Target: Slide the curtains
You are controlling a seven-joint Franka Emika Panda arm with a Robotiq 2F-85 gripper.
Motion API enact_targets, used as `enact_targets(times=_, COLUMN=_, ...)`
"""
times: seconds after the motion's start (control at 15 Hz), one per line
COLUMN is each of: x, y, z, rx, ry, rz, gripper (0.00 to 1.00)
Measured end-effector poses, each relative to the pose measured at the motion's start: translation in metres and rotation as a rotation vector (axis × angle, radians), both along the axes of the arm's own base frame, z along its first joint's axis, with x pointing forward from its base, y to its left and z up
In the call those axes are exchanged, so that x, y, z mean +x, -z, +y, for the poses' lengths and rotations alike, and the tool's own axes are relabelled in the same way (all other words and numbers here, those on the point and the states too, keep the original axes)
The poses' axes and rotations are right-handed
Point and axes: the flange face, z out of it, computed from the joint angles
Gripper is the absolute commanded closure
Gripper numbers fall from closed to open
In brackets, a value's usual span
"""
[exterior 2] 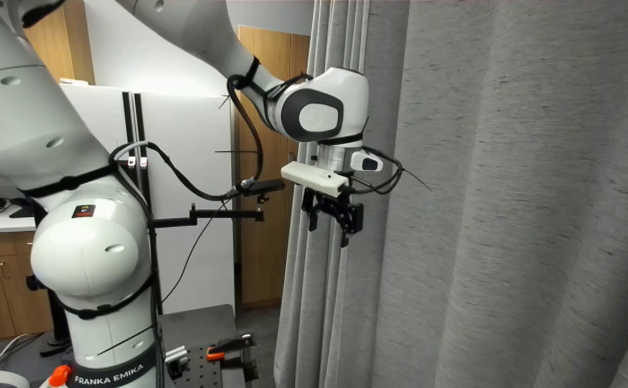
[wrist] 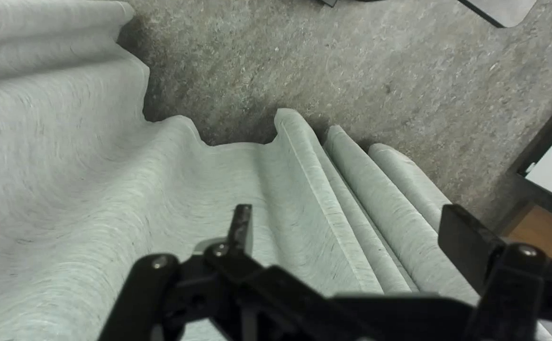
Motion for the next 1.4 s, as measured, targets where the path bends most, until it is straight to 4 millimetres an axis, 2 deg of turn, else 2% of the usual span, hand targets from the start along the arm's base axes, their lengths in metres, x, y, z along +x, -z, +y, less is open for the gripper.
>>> enact_targets(times=0.4, x=-0.02, y=0.012, z=0.0, rx=0.0, ry=0.009, rz=-0.047, gripper=0.0)
enact_targets(times=1.4, x=-0.019, y=0.015, z=-0.001, rx=-0.001, ry=0.01, rz=-0.039, gripper=0.0)
